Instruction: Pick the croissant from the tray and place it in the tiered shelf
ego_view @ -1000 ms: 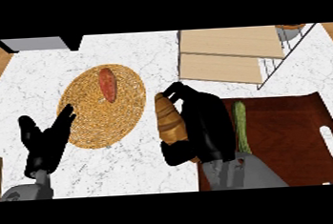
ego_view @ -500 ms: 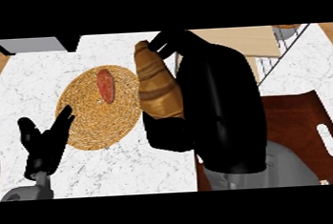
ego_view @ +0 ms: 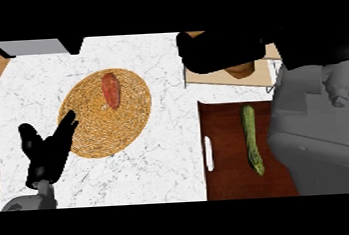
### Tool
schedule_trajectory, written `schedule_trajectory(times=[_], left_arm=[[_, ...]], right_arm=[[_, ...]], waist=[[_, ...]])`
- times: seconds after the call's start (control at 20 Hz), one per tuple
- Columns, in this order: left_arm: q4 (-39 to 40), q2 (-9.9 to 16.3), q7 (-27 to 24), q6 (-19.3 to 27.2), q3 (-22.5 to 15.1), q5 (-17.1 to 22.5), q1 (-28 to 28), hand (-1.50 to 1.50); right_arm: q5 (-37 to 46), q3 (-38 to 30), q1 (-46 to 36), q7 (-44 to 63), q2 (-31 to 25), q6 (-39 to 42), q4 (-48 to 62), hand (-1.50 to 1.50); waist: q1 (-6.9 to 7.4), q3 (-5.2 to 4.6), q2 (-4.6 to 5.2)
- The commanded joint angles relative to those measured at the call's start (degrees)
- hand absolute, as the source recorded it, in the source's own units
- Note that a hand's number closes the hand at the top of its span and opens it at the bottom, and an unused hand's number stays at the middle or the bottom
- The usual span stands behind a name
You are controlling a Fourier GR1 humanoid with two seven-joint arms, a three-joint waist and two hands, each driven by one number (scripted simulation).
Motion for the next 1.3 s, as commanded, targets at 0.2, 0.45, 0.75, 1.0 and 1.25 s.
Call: schedule_trajectory(times=[0.2,0.45,0.75,1.0,1.25], left_arm=[[4.1,-0.7,-1.9,-2.3,1.2,1.5,1.0,0.0],[2.9,-0.7,0.8,-1.0,0.3,-0.5,-0.5,0.0],[-0.2,-1.4,0.9,-1.6,-0.7,-0.8,1.7,0.0],[4.0,-1.8,2.1,-1.0,0.2,-1.3,-3.8,0.0],[1.2,0.2,2.5,-3.4,2.4,0.6,-1.2,0.0]], right_arm=[[-3.7,-11.8,-8.8,0.5,-7.9,6.6,11.1,1.5],[-6.1,-13.6,-10.7,-4.1,-10.0,7.9,17.6,1.5],[-5.2,-14.0,-10.4,-16.2,-13.5,5.5,31.4,1.5],[-1.9,-12.8,-13.0,-21.3,-13.5,0.1,39.9,1.5],[-1.4,-13.6,-13.2,-25.0,-14.6,-1.8,45.3,1.5]], waist=[[0.08,-0.42,0.5],[0.19,-0.38,0.49],[1.05,-0.37,0.72],[0.94,-0.41,0.99],[1.07,-0.38,0.78]])
